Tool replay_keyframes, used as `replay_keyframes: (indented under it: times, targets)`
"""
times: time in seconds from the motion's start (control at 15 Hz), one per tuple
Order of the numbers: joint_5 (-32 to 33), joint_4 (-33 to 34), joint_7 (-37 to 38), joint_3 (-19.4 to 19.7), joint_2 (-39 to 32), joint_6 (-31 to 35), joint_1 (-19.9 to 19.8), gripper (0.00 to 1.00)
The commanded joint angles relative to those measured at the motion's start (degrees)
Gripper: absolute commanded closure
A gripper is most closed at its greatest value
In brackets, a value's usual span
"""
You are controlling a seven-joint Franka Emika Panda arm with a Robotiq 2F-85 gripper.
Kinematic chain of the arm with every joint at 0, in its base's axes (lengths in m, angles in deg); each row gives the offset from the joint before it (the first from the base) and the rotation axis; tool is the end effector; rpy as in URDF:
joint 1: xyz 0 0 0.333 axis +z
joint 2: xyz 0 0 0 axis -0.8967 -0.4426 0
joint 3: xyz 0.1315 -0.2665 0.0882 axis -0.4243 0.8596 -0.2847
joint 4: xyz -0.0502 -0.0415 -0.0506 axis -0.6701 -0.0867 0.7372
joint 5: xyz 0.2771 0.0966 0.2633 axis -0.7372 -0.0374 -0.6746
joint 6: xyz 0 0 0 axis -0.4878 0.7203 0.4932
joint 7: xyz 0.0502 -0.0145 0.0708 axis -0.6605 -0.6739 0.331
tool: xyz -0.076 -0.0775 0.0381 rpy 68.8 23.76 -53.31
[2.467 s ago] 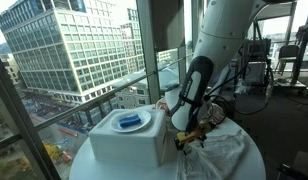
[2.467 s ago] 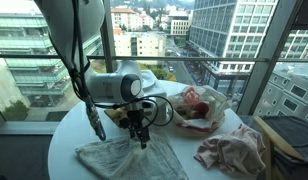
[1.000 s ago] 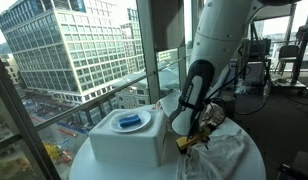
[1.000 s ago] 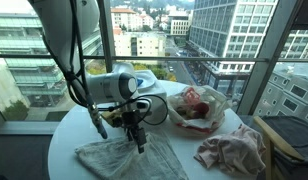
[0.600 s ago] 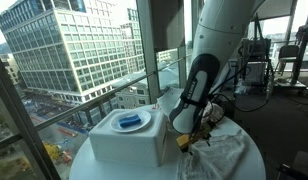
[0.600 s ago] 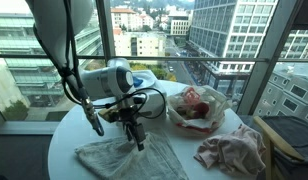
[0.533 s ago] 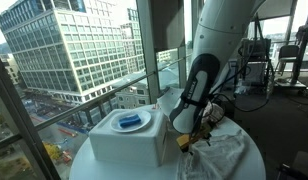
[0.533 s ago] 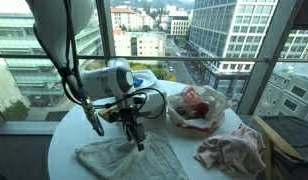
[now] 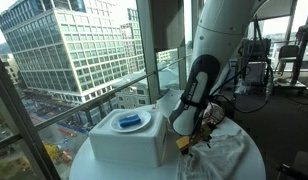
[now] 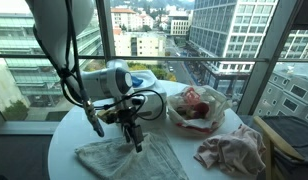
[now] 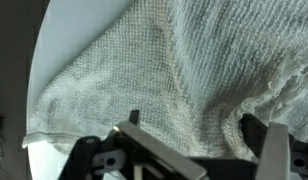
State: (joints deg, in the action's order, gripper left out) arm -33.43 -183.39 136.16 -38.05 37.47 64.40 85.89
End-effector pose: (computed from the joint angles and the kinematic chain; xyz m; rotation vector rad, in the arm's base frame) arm 0.5147 0.0752 0.0804 2.6325 -0.6121 -0.1948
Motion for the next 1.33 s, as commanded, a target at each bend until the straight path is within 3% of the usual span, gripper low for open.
replay_keyframes:
  times: [0.0, 0.27, 0.33, 0.8, 0.93, 1.0, 1.27]
  targets:
    - [2.0, -0.1, 2.4, -1.3, 0.9, 0.0, 0.2, 0.0]
    - [1.7, 0.5, 2.4, -2.3, 0.1, 0.0, -0.2, 0.01]
    - [1.6, 0.5, 2.4, -2.4, 0.1, -0.1, -0.2, 0.18]
    - [4.0, 0.6, 4.1, -2.1, 0.4, 0.2, 1.0, 0.7]
    - [5.1, 0.9, 5.6, -2.0, 0.4, 0.8, 1.3, 0.32]
    - [5.7, 1.2, 6.5, -1.9, 0.4, 0.8, 1.5, 0.31]
    - [6.4, 2.8, 8.5, -2.3, -0.6, 1.0, 1.0, 0.01]
